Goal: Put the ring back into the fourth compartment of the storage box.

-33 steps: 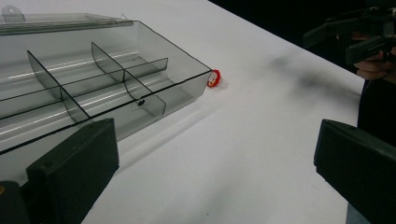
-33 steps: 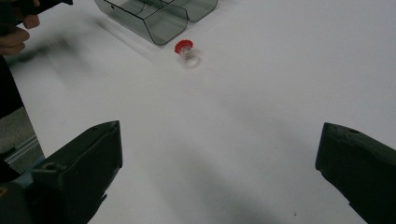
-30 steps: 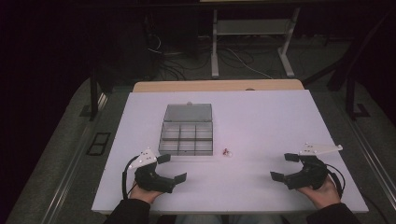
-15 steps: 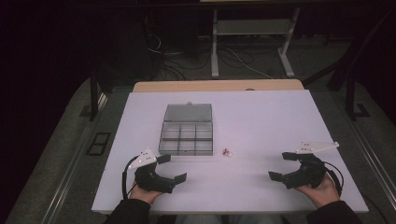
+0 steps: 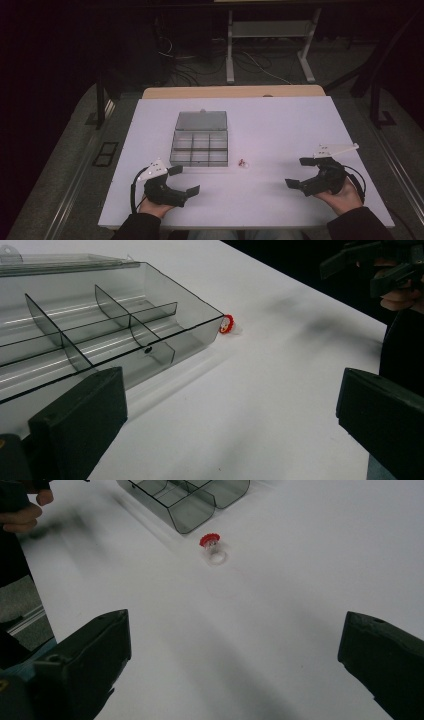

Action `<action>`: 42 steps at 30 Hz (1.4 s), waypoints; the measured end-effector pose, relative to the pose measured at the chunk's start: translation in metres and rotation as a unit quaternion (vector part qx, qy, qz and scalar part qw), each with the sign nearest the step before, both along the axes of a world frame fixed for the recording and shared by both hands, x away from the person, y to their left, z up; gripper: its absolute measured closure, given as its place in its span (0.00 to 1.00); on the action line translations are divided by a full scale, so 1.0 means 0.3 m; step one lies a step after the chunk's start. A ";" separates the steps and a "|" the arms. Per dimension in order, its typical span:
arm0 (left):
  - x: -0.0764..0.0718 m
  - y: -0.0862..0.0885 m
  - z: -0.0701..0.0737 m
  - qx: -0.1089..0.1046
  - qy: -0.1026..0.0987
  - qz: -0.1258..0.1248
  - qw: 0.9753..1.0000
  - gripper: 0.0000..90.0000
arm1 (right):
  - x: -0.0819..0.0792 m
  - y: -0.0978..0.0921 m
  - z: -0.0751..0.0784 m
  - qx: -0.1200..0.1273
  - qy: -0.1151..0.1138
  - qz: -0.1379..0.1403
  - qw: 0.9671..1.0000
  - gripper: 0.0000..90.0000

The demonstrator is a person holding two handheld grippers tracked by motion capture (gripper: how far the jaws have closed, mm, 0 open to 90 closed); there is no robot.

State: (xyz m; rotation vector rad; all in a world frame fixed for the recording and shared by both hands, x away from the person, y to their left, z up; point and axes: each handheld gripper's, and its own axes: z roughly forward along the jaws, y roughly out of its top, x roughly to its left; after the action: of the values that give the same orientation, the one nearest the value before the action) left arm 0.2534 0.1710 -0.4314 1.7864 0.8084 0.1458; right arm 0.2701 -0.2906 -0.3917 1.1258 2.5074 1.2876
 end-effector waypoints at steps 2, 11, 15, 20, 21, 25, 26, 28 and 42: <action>0.000 0.000 0.000 0.000 0.000 0.000 1.000 0.00 | 0.012 0.006 0.005 -0.001 0.002 0.001 1.000 0.00; 0.000 -0.001 -0.001 0.001 0.001 -0.001 1.000 0.00 | 0.036 0.039 0.014 -0.011 0.004 0.012 1.000 0.00; 0.000 -0.001 -0.001 0.002 0.001 -0.002 1.000 0.00 | 0.052 0.053 0.015 -0.014 0.006 0.015 1.000 0.00; 0.000 -0.001 -0.001 0.002 0.001 -0.002 1.000 0.00 | 0.068 0.076 0.024 -0.017 0.010 0.022 1.000 0.00; 0.001 -0.001 -0.001 0.001 0.001 -0.002 1.000 0.00 | 0.068 0.076 0.024 -0.017 0.010 0.022 1.000 0.00; 0.001 -0.001 -0.001 0.001 0.001 -0.002 1.000 0.00 | 0.080 0.087 0.033 -0.019 0.011 0.025 0.999 0.00; 0.000 -0.001 -0.001 0.000 0.001 -0.002 1.000 0.00 | 0.084 0.090 0.035 -0.020 0.011 0.026 0.999 0.00; 0.000 0.000 -0.001 0.001 0.001 -0.002 1.000 0.00 | 0.090 0.097 0.039 -0.021 0.011 0.028 0.999 0.00; 0.000 0.001 0.000 -0.001 0.002 -0.003 1.000 0.00 | 0.136 0.160 0.048 -0.038 0.018 0.045 0.998 0.00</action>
State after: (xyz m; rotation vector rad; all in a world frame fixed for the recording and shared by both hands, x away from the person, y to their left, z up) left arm 0.2534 0.1714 -0.4315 1.7869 0.8064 0.1367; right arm 0.3110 -0.2426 -0.3774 1.0401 2.6381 1.1905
